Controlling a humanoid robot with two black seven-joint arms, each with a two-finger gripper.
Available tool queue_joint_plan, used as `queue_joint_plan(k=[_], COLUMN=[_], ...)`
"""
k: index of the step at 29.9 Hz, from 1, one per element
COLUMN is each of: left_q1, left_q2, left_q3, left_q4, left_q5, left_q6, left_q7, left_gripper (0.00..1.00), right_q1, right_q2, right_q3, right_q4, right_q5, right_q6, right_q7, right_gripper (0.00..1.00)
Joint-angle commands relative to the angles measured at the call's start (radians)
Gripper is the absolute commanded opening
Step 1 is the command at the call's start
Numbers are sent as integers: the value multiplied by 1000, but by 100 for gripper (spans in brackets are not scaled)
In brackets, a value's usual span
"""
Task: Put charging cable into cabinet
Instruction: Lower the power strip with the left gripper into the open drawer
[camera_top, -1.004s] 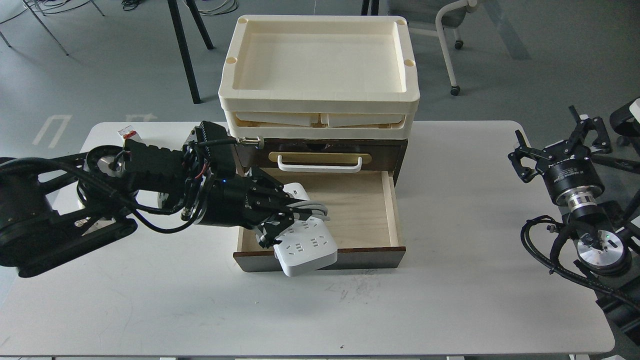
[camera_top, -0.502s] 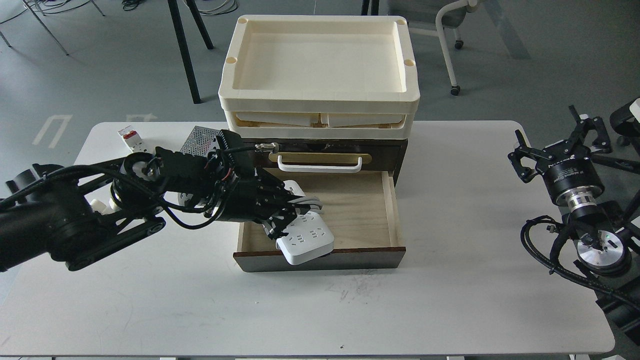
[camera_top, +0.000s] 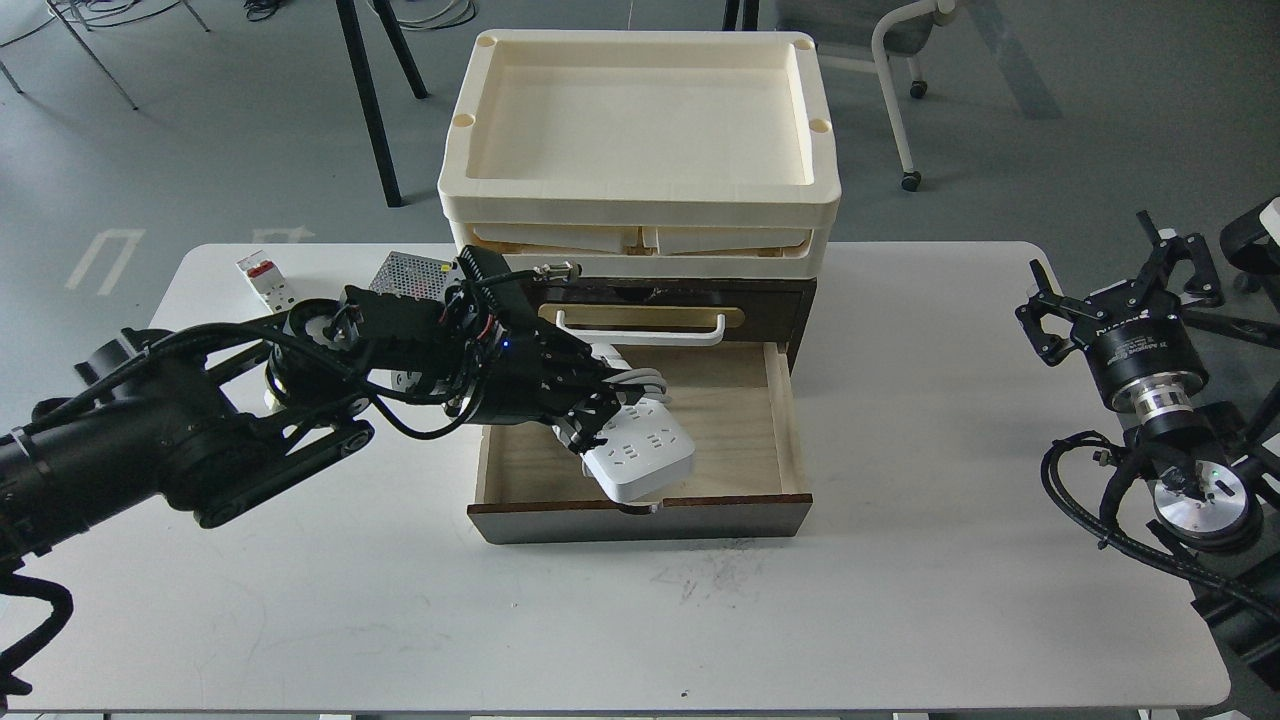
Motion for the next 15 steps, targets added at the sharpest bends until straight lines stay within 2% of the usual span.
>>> queue_joint_plan(k=[1,4,8,15], left_q1=[6,7,7,7], left_q2=[-25,-42,-62,-114], left_q3=[-1,-3,-3,-1], left_q4=[32,67,84,162], left_q5=[1,1,1,3], left_q6=[2,8,13,31], left_q7=[1,7,36,36], left_gripper=[12,12,13,15], right_q1=[0,0,0,2], right_q2=[0,0,0,0], right_q3=[0,0,0,0], right_q4=[0,0,0,0], right_q5=[0,0,0,0], right_q6=[0,0,0,0], right_q7=[0,0,0,0], right_gripper=[100,100,100,100])
